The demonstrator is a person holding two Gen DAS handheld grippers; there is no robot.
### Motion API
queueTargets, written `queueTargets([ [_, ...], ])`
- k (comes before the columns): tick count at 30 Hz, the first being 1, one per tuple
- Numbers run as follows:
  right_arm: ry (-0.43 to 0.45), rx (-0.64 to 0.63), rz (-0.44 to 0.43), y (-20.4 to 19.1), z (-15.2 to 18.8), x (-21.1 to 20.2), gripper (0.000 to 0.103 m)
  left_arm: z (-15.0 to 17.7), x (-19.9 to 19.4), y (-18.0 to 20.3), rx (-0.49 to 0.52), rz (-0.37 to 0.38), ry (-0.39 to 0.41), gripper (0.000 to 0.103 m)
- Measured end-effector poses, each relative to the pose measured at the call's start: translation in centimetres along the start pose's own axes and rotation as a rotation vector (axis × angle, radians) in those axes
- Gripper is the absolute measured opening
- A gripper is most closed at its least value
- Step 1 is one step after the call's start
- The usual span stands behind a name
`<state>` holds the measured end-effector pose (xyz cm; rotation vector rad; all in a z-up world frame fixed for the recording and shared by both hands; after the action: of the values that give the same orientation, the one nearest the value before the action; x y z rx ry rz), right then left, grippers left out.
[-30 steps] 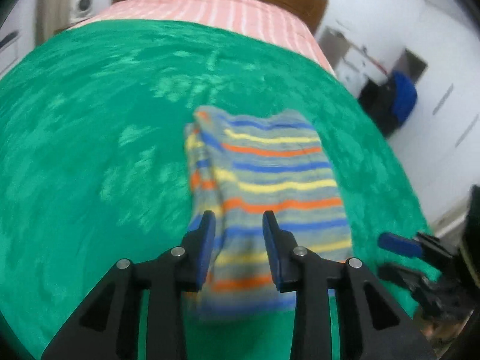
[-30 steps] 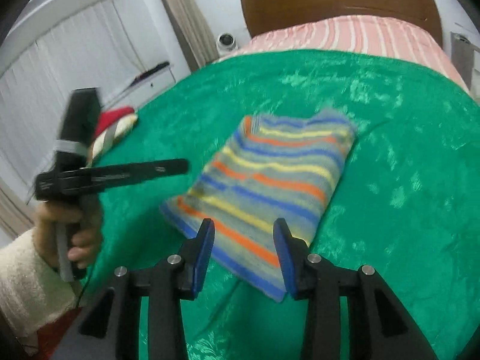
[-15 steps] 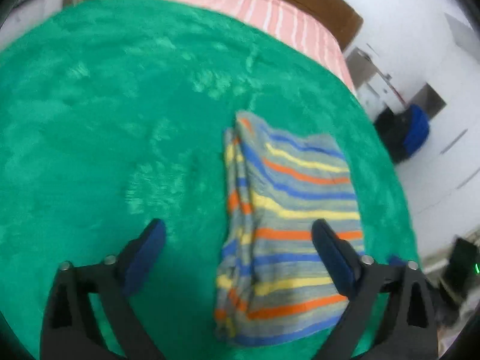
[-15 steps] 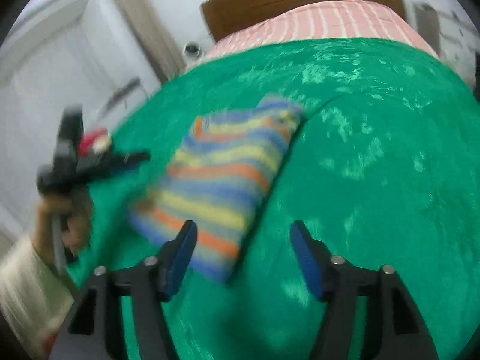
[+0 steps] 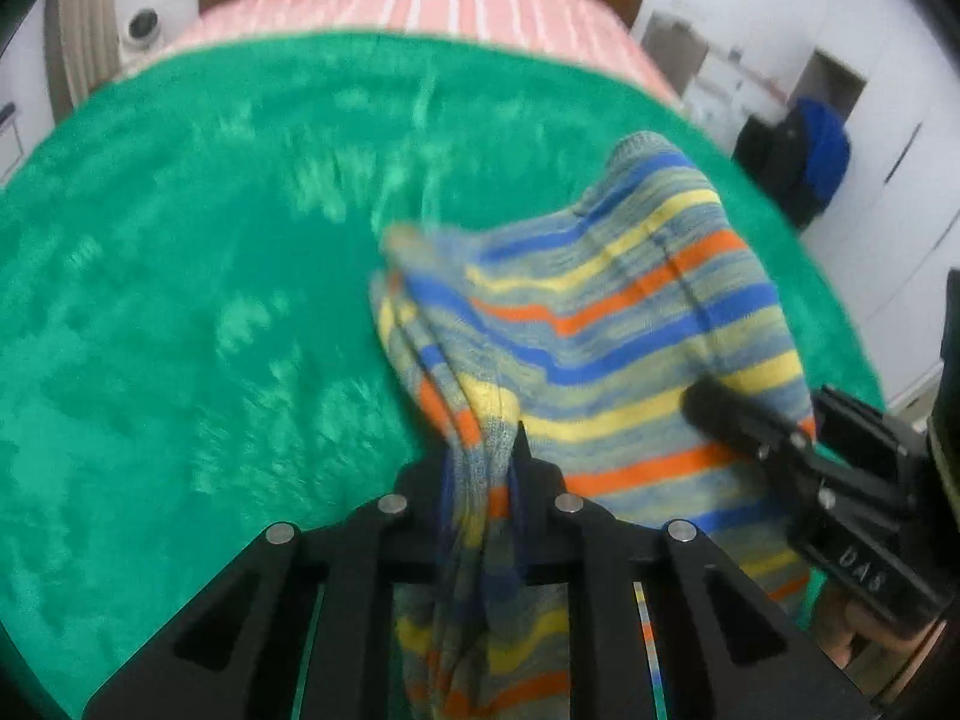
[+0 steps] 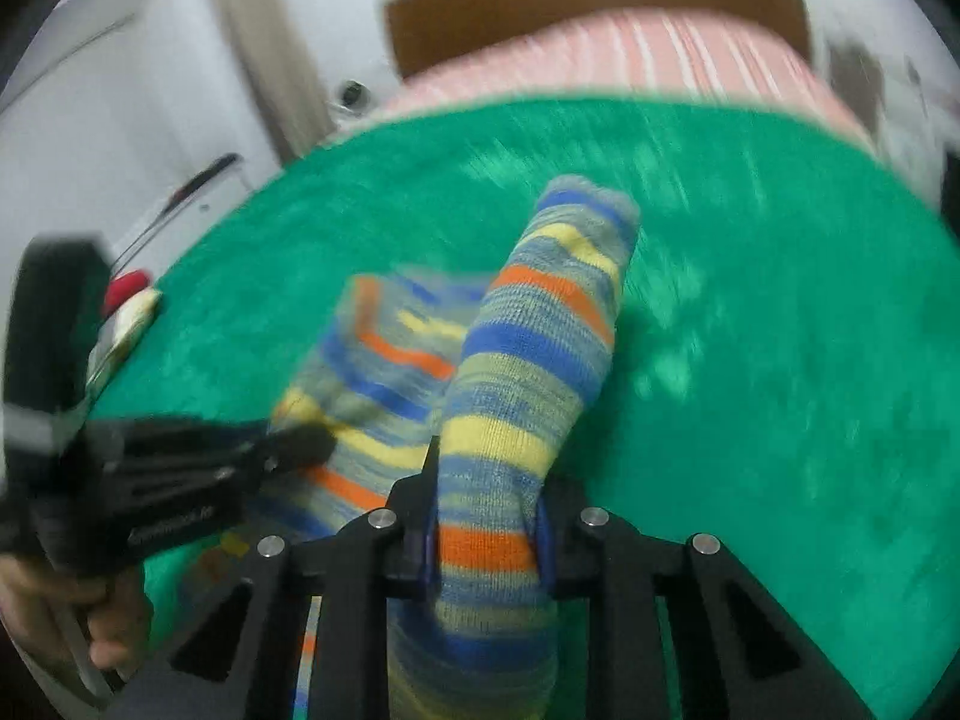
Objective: Fold small clothes
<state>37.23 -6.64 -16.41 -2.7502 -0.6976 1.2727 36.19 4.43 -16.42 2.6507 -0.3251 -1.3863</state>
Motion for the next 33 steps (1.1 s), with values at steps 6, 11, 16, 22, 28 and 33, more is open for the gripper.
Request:
queueTargets([
  [6, 0.099, 0.017, -0.097, -2.0, -3.6, -3.8, 0.027, -1.4, -4.7, -0.7, 0.003, -0.029, 0.089, 0.033],
  [11, -0.034, 0.116, -0.021, 2.6, -0.3, -1.3, 0.085, 3.4, -3.5, -4.4, -0.057, -0.177, 0.079, 0.082],
  [16, 0.004, 0.053, 0.147, 5.5, 4.8, -6.5, 0.088, 7.3, -10.4, -3.6, -0.067, -0.245, 0.272, 0.103],
  [22, 0.226, -0.030, 0.276, 3.3, 7.1, -16.9, 0.103, 9.6, -16.8, -0.2, -0.043, -0.328, 0.335, 0.103],
  [28, 0.261, -0.054, 0.263, 0.5, 8.7, -21.4, 0.103, 9.9, -20.2, 1.9, -0.027, -0.341, 0.379, 0.103],
  [33, 0.249, -0.014, 0.280, -0.5, 9.8, -22.4, 0.103, 11.2, -22.3, 3.3, 0.006, -0.381, 0.405, 0.103],
])
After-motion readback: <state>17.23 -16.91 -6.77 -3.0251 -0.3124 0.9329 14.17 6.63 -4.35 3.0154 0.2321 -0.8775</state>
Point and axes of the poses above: each gripper's, at about its wrist camera, not at the fingertips, and x roughly the way its jaws point, y to its right, z to its underside, the point moved 8 cm from there along x, roughly the way its jaws point, and after that the axes turned 1 degree about -y, right-handed, at the moved point
